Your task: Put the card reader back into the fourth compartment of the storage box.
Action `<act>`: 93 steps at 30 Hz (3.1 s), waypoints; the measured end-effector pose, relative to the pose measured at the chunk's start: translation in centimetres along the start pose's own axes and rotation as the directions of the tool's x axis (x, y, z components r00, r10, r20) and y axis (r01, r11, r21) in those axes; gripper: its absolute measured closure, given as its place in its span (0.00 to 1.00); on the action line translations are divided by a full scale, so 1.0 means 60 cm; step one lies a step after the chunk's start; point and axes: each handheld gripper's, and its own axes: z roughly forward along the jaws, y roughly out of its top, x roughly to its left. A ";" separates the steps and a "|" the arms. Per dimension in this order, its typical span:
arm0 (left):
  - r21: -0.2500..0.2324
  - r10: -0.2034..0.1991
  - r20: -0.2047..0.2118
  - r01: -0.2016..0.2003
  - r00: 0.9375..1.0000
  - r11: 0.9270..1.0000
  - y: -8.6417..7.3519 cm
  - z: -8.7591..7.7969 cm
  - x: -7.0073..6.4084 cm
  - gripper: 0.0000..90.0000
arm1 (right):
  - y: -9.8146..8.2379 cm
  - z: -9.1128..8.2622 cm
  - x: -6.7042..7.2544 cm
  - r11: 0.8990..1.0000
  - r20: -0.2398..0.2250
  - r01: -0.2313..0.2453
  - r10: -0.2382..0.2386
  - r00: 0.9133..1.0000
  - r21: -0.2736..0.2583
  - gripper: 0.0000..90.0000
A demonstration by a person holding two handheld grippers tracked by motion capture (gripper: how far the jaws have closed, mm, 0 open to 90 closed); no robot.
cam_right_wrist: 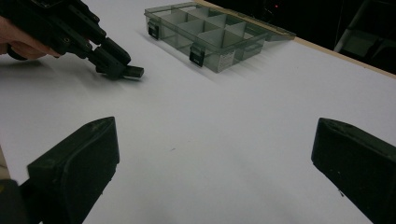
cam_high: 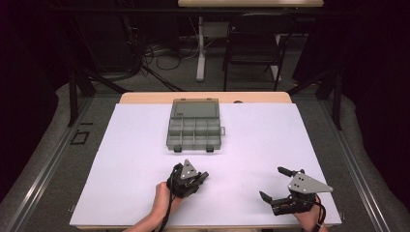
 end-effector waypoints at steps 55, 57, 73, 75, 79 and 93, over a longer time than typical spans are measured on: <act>-0.083 -0.012 -0.041 0.009 0.999 0.996 0.020 -0.044 0.026 0.82 | 0.000 0.002 -0.002 1.000 -0.002 -0.004 0.004 1.000 0.008 0.01; -0.087 -0.012 -0.041 0.009 0.999 0.996 0.021 -0.045 0.027 0.82 | -0.001 0.002 -0.002 1.000 -0.002 -0.006 0.006 1.000 0.009 0.01; -0.115 -0.020 -0.070 0.012 0.997 0.993 0.028 -0.058 0.041 0.82 | -0.001 0.002 -0.003 1.000 0.000 -0.006 0.006 1.000 0.010 0.01; -0.119 -0.018 -0.073 0.009 0.997 0.993 0.030 -0.058 0.043 0.82 | -0.001 0.002 -0.002 1.000 0.000 -0.004 0.004 1.000 0.011 0.01; -0.124 -0.022 -0.075 0.013 0.997 0.992 0.032 -0.058 0.046 0.82 | -0.001 0.002 -0.003 1.000 0.000 -0.008 0.008 1.000 0.012 0.01; -0.149 -0.029 -0.095 0.015 0.995 0.989 0.041 -0.063 0.057 0.82 | -0.001 0.004 -0.002 1.000 -0.001 -0.008 0.008 1.000 0.013 0.01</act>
